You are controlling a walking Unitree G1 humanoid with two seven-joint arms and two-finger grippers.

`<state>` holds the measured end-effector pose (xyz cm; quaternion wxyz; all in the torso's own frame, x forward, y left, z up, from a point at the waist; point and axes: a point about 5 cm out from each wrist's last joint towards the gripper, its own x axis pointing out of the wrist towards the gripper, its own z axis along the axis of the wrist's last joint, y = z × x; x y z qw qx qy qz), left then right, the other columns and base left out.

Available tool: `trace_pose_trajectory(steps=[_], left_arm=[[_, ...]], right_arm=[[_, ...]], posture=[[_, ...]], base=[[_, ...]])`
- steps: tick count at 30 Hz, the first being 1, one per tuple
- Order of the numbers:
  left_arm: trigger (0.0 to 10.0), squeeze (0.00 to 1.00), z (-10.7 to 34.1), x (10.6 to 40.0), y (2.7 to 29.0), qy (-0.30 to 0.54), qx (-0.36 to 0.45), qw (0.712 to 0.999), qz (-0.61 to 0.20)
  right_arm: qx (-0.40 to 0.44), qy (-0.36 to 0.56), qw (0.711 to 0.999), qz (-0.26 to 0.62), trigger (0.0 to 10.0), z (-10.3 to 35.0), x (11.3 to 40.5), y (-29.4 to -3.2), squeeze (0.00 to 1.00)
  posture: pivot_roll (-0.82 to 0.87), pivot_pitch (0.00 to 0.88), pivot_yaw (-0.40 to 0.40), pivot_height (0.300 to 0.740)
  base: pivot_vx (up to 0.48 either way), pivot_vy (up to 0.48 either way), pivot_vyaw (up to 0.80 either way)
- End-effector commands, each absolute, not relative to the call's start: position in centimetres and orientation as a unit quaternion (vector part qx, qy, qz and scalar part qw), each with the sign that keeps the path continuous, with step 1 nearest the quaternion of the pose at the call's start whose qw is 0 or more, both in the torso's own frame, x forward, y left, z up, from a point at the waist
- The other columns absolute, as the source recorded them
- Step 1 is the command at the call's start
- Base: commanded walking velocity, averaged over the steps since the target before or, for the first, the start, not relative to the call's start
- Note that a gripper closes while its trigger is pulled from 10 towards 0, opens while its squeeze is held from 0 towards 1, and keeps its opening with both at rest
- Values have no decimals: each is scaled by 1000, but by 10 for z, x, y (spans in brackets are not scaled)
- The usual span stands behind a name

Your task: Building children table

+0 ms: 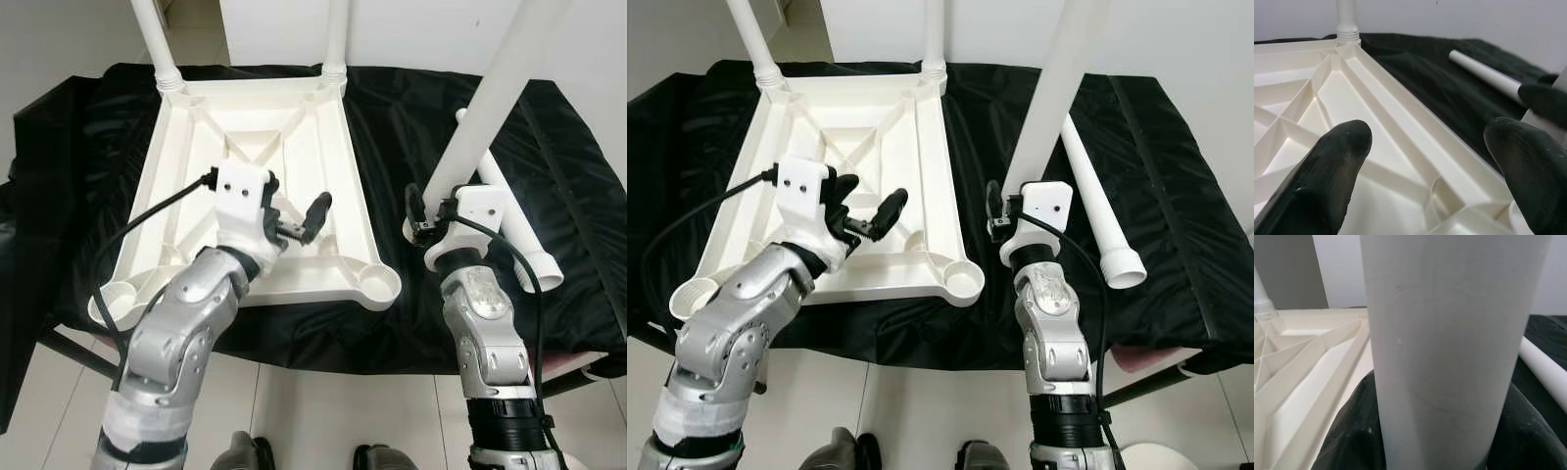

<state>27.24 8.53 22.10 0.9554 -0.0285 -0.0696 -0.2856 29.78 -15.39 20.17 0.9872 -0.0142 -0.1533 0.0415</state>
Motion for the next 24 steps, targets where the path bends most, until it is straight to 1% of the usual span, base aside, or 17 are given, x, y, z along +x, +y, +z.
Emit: trace_pose_trajectory(steps=[1, 4, 11, 15, 19, 24], left_arm=[[10000, 0, 218, 266, 83, -83, 1, 943, -324], [10000, 0, 215, 265, 85, -84, 8, 943, -321], [10000, 0, 214, 260, 84, -95, 36, 931, -351], [10000, 0, 214, 259, 84, -96, 41, 929, -356], [10000, 0, 209, 252, 83, -90, 50, 921, -376], [10000, 0, 205, 250, 82, -84, 52, 919, -381]], right_arm=[[-13, -163, 985, 51, 10000, 206, 293, -153, 0], [-15, -163, 985, 56, 10000, 205, 291, -152, 0], [-25, -166, 983, 72, 10000, 203, 287, -151, 0], [-25, -166, 983, 75, 10000, 203, 286, -151, 0], [-26, -169, 981, 87, 10000, 203, 284, -148, 0], [-26, -171, 980, 98, 10000, 203, 281, -147, 0]], posture=[[-166, 127, 22, 740], [-167, 126, 23, 740], [-163, 107, 29, 740], [-158, 104, 29, 740], [-153, 106, 34, 740], [-150, 108, 33, 740]], base=[[0, 0, 0], [0, 0, 0], [0, 0, 0], [0, 0, 0], [0, 0, 0], [0, 0, 0]])
